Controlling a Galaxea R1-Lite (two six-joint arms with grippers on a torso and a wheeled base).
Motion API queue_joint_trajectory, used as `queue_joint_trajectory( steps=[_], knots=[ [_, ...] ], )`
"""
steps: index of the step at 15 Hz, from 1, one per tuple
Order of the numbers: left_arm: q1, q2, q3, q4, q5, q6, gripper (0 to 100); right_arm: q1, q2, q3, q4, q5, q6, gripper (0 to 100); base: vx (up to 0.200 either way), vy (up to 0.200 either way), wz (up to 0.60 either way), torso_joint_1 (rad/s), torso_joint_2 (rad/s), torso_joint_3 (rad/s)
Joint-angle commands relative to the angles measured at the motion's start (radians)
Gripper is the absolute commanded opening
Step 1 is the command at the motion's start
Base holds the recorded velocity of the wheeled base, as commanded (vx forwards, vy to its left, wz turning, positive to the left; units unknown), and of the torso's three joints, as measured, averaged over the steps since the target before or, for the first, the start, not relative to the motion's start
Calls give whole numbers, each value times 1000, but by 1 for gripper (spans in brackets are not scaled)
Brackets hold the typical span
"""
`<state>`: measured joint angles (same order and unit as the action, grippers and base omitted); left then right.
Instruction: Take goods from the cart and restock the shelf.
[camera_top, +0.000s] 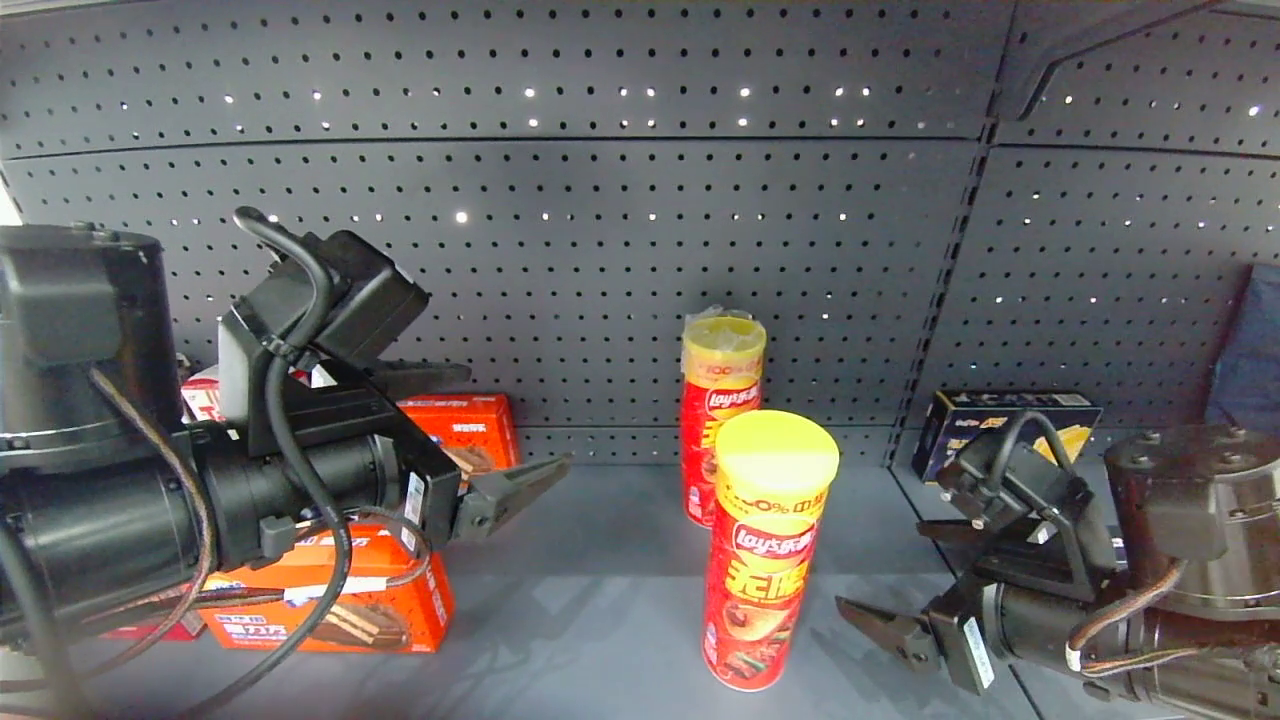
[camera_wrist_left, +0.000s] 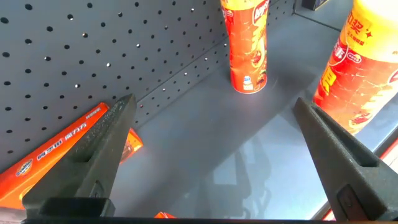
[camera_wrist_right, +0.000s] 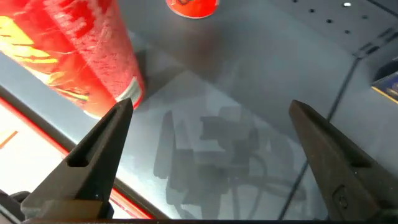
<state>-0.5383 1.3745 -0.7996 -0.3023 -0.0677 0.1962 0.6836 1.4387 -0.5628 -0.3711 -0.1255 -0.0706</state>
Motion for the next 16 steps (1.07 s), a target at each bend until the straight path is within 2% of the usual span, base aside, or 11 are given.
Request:
queue_joint_trajectory(
  steps=[1,16],
  knots=[
    [1,2,0,-1,0,0,100,20,26,-11,0,-2,0,100,0,0,0,0,0,0],
    [31,6,-1,-24,-4,0,100,48,114,-60,-3,-14,-1,100,0,0,0,0,0,0]
  ],
)
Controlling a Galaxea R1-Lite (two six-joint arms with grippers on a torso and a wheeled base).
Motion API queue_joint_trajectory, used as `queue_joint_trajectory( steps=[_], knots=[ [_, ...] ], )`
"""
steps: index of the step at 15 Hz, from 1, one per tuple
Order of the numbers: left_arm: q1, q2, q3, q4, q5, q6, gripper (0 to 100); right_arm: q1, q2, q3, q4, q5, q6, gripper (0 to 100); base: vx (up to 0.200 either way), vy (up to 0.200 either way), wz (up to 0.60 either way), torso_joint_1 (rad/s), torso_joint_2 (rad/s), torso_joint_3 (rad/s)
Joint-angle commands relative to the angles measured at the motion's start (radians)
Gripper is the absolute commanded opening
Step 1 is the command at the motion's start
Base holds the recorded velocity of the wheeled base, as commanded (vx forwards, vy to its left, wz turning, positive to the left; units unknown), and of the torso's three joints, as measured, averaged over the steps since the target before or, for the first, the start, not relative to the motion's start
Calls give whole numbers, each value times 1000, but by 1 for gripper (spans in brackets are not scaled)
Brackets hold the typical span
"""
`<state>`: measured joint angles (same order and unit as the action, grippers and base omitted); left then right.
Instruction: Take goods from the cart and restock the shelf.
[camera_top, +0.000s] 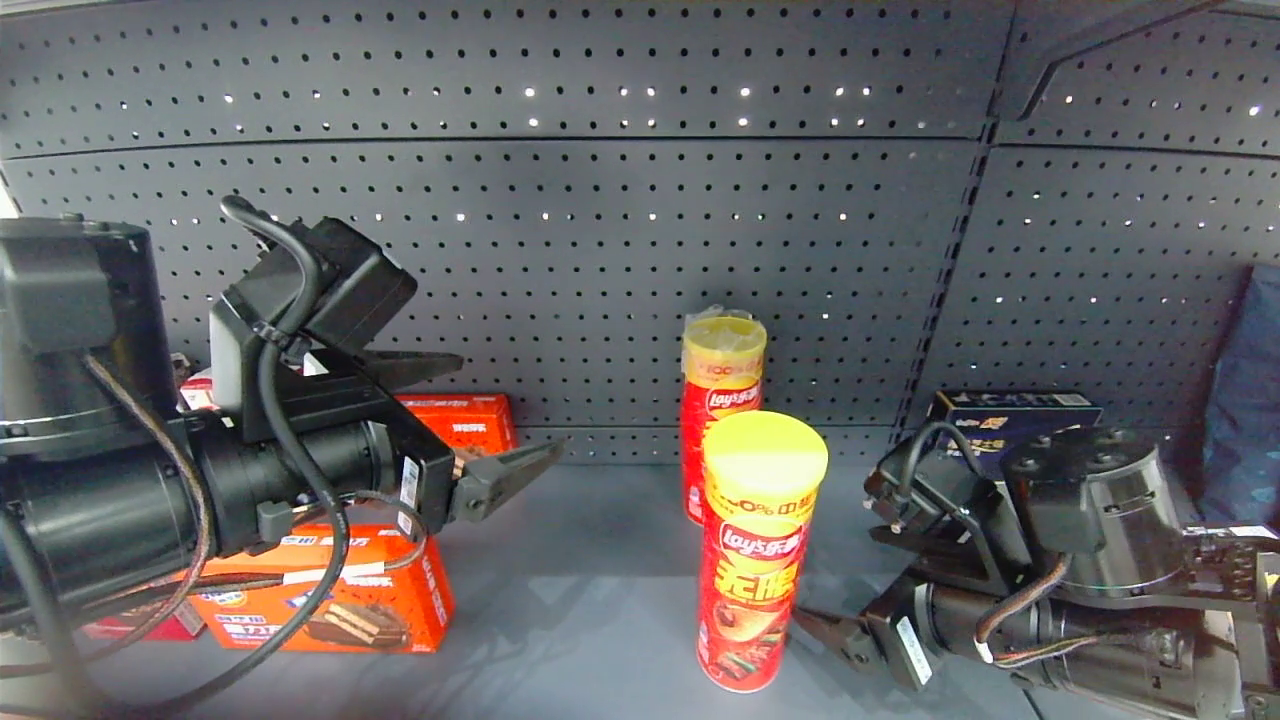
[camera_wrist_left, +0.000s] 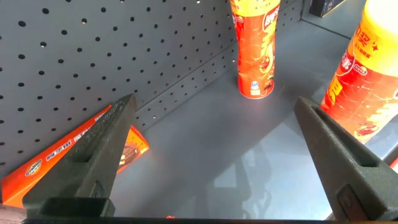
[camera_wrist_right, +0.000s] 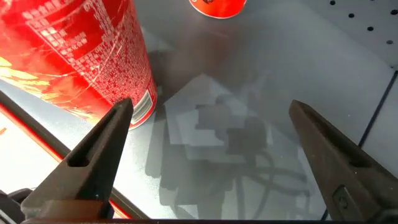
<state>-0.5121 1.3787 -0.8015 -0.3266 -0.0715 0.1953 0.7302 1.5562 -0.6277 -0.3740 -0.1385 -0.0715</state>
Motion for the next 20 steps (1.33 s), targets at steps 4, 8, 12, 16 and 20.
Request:
queue_joint_trajectory(
  steps=[4,8,12,16,20],
  knots=[
    [9,2,-4,0,-1,-1,100,-9,-13,8,0,-9,1,100,0,0,0,0,0,0],
    [14,2,-4,0,-1,-1,100,-9,10,-9,0,-9,1,100,0,0,0,0,0,0],
    [18,2,-5,0,-1,-1,100,-11,18,-12,-2,-7,1,100,0,0,0,0,0,0],
    [18,10,-5,-19,-2,-1,100,-11,31,-17,0,-7,1,100,0,0,0,0,0,0],
    [18,23,-19,-26,-2,-1,100,-9,47,-33,0,-9,1,100,0,0,0,0,0,0]
  ],
)
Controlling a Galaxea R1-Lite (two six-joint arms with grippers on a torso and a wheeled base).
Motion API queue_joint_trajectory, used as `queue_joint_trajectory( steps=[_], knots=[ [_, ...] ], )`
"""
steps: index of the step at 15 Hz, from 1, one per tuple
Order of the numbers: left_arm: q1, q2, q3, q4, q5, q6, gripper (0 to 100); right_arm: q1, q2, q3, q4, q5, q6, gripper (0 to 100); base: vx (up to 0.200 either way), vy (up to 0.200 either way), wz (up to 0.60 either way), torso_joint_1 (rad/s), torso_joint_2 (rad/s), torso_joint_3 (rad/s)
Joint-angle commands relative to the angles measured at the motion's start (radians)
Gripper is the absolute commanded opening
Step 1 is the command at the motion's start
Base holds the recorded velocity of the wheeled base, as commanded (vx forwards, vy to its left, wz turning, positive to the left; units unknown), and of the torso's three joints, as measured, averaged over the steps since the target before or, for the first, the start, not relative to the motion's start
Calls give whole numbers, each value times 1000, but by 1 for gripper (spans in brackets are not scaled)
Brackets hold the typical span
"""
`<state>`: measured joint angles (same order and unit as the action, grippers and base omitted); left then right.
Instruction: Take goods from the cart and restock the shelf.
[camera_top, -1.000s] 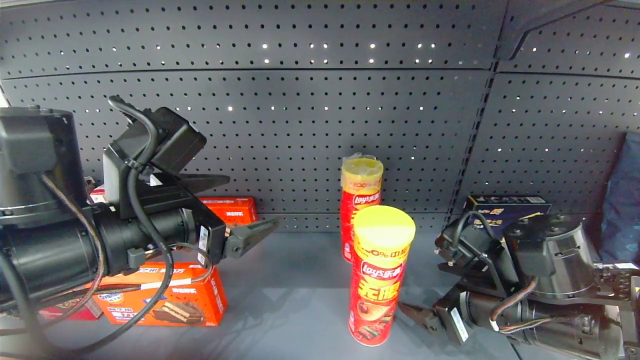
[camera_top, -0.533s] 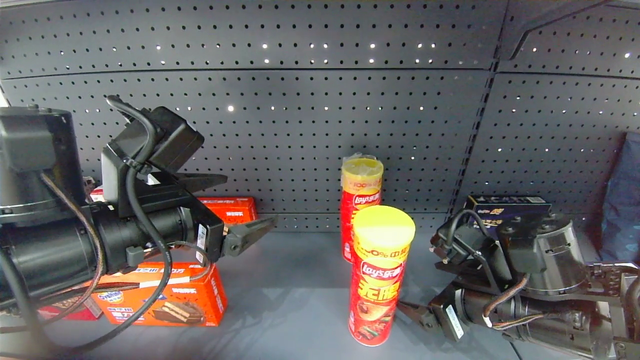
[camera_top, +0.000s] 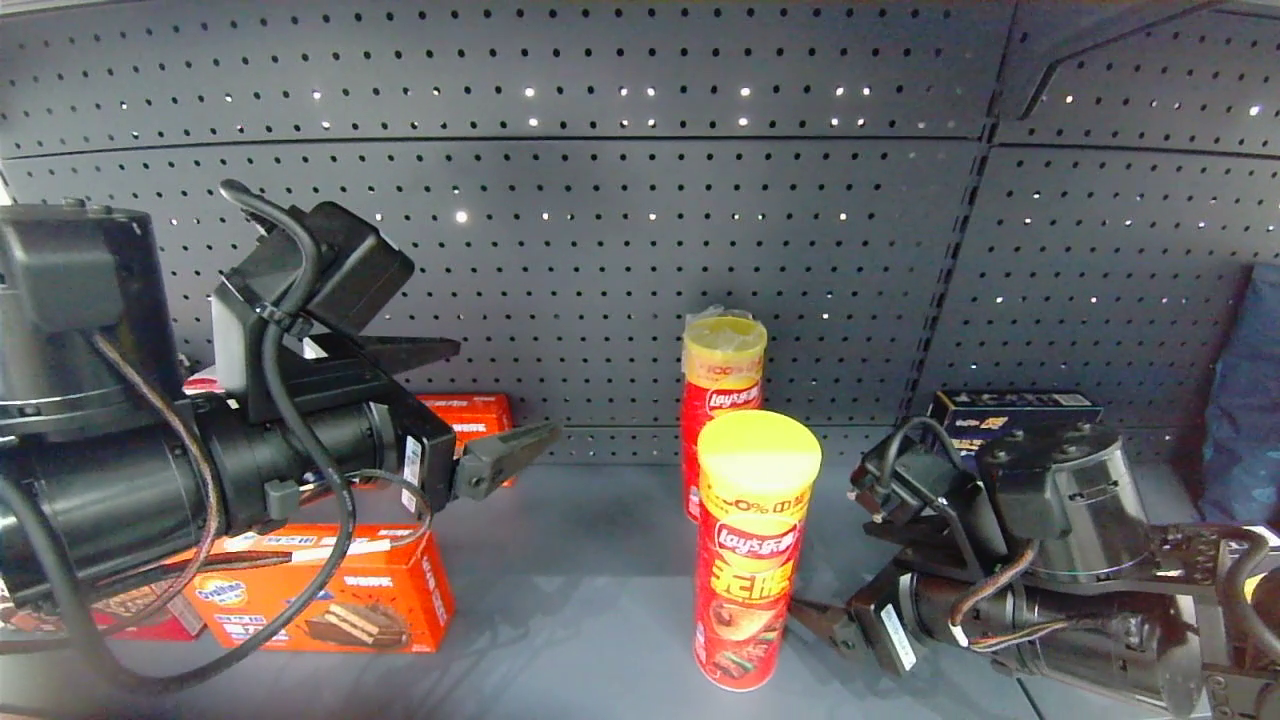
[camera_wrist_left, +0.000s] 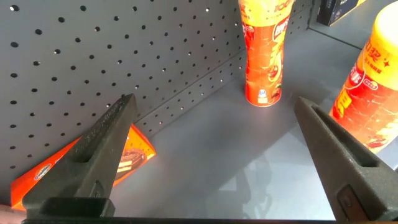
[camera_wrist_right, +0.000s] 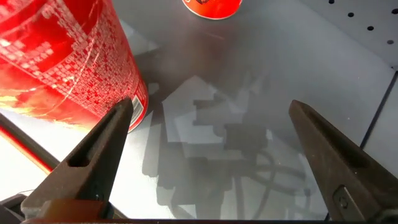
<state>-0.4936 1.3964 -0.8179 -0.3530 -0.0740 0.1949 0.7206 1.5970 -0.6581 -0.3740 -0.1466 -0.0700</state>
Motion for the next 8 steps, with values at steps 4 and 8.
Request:
queue_joint_trajectory(
  steps=[4,8],
  knots=[
    [0,18,-10,-1,0,0,100,0,14,-6,0,-1,-1,100,0,0,0,0,0,0],
    [0,21,-12,-1,0,0,100,0,14,-6,0,-1,-1,100,0,0,0,0,0,0]
  ],
)
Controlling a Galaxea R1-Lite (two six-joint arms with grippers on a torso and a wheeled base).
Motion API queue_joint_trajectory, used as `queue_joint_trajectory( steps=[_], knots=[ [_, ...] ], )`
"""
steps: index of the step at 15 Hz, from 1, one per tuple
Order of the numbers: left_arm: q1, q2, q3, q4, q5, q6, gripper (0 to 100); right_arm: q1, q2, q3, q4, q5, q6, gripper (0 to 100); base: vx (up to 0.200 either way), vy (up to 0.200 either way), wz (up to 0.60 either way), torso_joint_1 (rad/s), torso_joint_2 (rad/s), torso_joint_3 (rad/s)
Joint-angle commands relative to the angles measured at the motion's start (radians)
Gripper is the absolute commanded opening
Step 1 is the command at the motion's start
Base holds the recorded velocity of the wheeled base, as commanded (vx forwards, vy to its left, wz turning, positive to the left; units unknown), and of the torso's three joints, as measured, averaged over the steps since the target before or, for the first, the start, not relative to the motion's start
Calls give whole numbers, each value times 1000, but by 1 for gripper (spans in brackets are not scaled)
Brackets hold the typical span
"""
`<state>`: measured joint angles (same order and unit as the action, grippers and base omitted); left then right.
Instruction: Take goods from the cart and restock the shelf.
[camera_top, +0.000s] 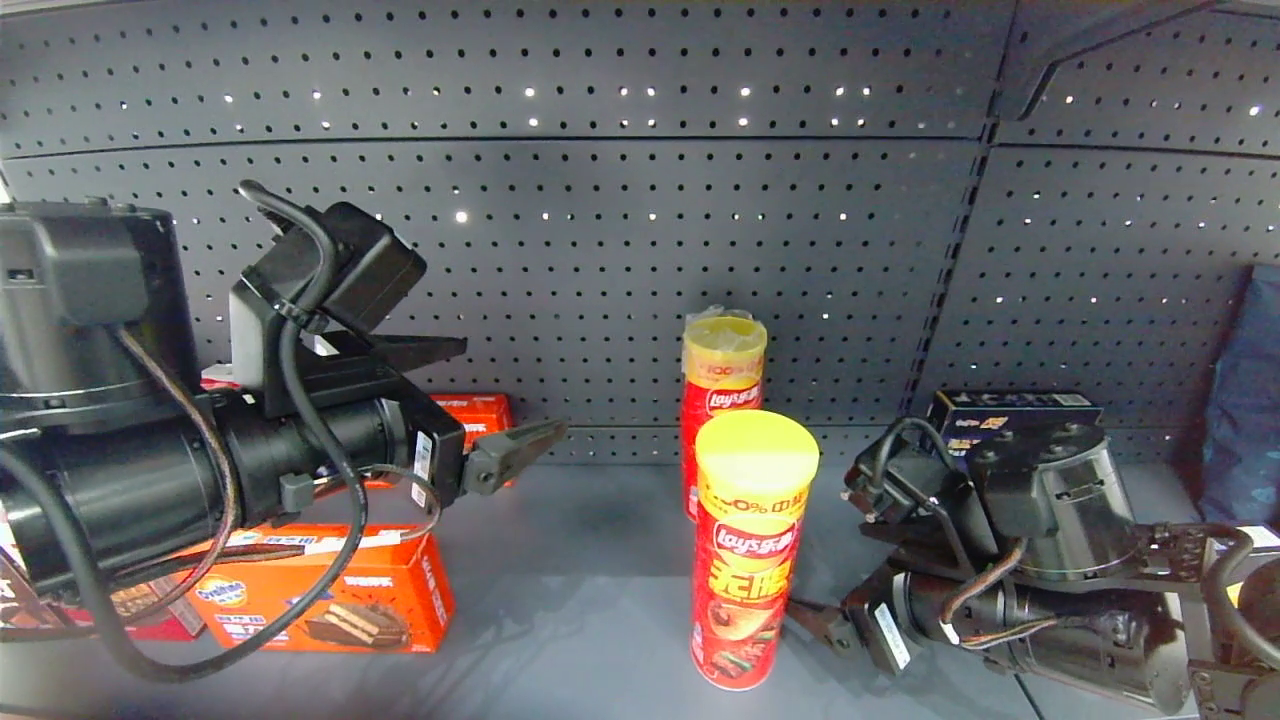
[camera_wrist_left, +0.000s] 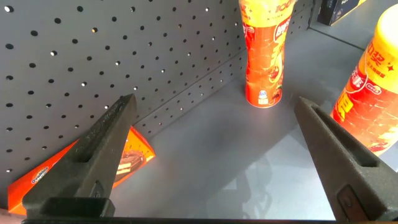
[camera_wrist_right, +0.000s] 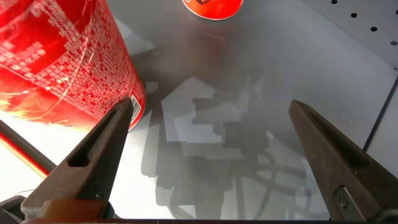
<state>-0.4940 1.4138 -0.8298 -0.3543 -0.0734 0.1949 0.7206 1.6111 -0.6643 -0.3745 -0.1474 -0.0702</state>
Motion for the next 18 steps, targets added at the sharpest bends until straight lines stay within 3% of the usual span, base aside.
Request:
queue_joint_trajectory(
  steps=[1,18],
  knots=[
    [0,2,0,0,0,0,100,0,0,0,-1,0,0,100,0,0,0,0,0,0],
    [0,-3,3,0,0,0,100,-3,-37,6,-1,-4,3,100,0,0,0,0,0,0]
  ],
)
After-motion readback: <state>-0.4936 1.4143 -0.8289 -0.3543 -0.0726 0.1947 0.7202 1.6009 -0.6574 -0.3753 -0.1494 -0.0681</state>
